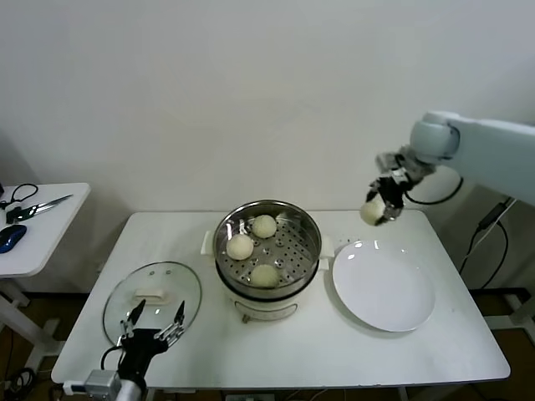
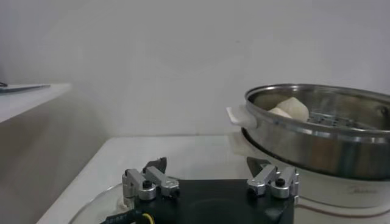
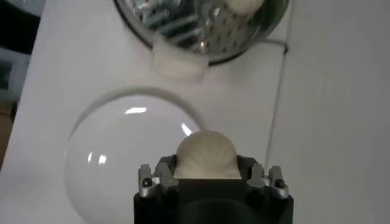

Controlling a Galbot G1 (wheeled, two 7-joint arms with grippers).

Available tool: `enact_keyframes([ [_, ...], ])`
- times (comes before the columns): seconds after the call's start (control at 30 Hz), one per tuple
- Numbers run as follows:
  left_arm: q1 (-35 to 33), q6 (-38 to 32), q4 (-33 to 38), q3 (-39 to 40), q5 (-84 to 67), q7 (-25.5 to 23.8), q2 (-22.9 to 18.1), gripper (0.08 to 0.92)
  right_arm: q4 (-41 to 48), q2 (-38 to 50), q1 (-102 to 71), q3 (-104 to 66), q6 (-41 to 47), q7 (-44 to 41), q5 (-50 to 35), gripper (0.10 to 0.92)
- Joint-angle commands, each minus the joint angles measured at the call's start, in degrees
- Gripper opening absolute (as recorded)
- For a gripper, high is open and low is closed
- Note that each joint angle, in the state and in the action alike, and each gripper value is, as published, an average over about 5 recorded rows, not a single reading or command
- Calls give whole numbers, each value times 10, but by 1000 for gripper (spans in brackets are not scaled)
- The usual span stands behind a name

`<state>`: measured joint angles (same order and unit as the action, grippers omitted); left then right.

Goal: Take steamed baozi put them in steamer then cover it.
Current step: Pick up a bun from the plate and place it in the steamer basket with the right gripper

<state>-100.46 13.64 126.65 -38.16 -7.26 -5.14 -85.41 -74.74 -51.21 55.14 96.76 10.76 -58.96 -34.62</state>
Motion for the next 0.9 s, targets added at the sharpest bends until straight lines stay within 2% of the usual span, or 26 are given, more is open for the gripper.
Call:
enact_keyframes([
  [0.03,0,0,0,1,0,0,1,823,-72,-110,97,6,57,39,-143,664],
  [0.37,-6,0,5,4,9,-5,0,823,-54,-179,-69,-38,111,124,-119,667],
  [0.9,-5,1,-1,-8,6,-6,3,823,-12,-156,-197,-61,152,172,-41,662],
])
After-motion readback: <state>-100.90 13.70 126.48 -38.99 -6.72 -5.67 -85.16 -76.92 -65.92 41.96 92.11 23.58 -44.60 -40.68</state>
